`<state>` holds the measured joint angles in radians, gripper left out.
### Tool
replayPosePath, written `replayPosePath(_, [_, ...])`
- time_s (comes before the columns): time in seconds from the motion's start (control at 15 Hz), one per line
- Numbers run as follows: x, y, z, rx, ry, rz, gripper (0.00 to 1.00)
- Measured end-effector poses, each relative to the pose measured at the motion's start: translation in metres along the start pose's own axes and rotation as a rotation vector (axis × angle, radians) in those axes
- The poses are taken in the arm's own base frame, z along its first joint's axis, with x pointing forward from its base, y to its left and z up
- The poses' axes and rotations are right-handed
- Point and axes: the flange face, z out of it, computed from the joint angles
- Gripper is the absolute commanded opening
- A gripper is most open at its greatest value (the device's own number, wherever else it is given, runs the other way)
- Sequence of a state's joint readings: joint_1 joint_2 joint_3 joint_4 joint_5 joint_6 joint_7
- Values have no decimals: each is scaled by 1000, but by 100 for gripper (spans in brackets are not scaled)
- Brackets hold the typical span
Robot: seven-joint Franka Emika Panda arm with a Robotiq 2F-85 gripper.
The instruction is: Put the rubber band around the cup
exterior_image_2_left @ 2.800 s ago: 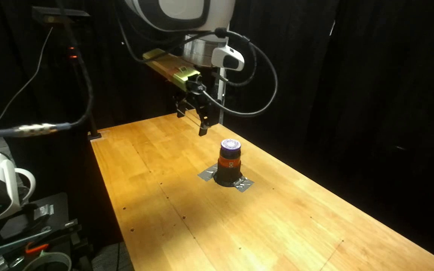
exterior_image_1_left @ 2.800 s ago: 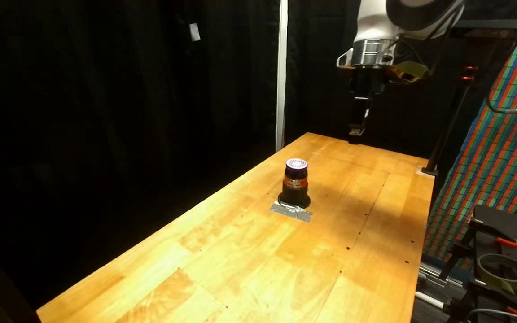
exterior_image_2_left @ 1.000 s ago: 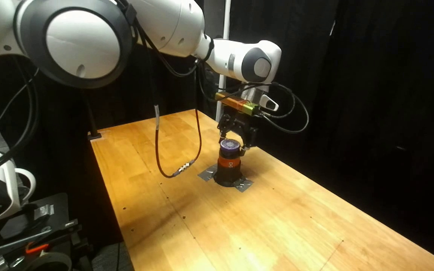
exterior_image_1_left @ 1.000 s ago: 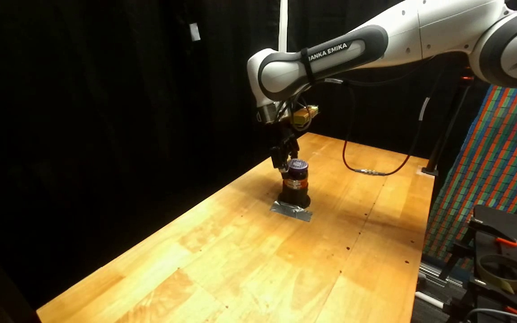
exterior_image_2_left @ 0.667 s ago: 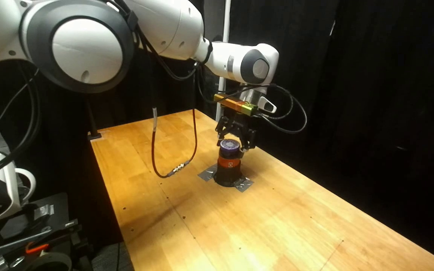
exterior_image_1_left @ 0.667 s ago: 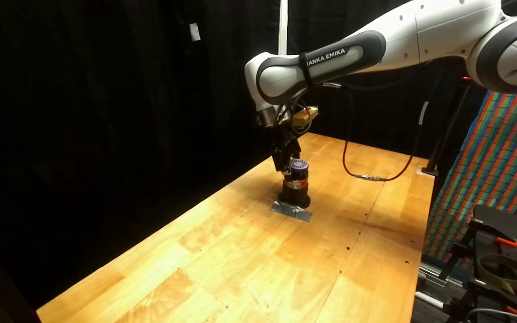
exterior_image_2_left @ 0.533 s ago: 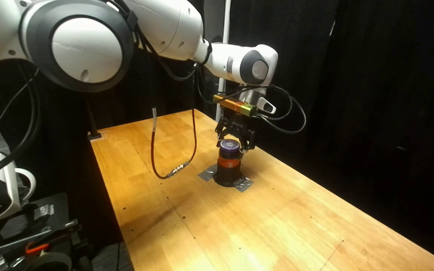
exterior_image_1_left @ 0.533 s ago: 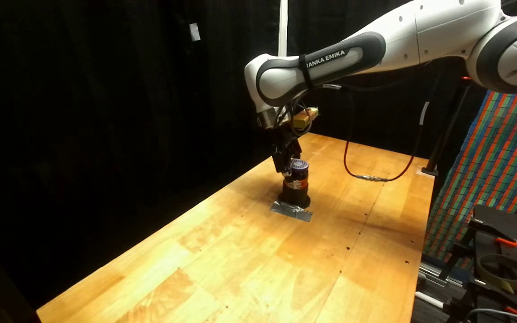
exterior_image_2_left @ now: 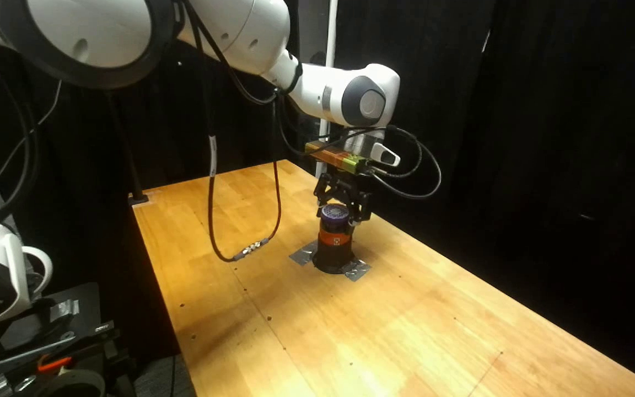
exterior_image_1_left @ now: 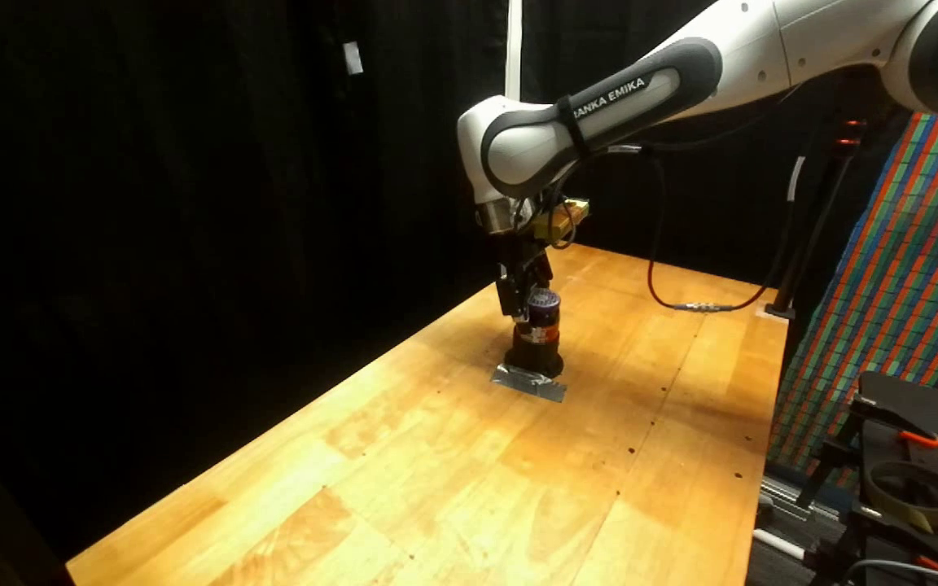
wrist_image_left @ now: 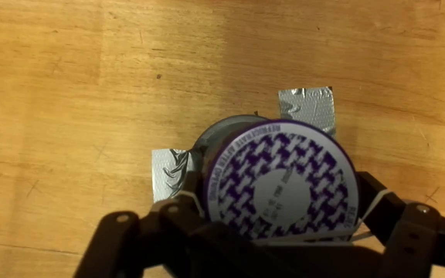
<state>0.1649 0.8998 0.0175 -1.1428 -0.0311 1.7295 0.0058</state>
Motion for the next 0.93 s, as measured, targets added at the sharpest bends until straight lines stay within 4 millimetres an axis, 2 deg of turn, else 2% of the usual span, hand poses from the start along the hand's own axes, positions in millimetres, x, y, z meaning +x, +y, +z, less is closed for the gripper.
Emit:
replayPosePath(0.47, [-30, -2, 1, 2, 72, 66, 100])
replayPosePath(0.93, [-81, -13, 30, 7, 83, 127, 100])
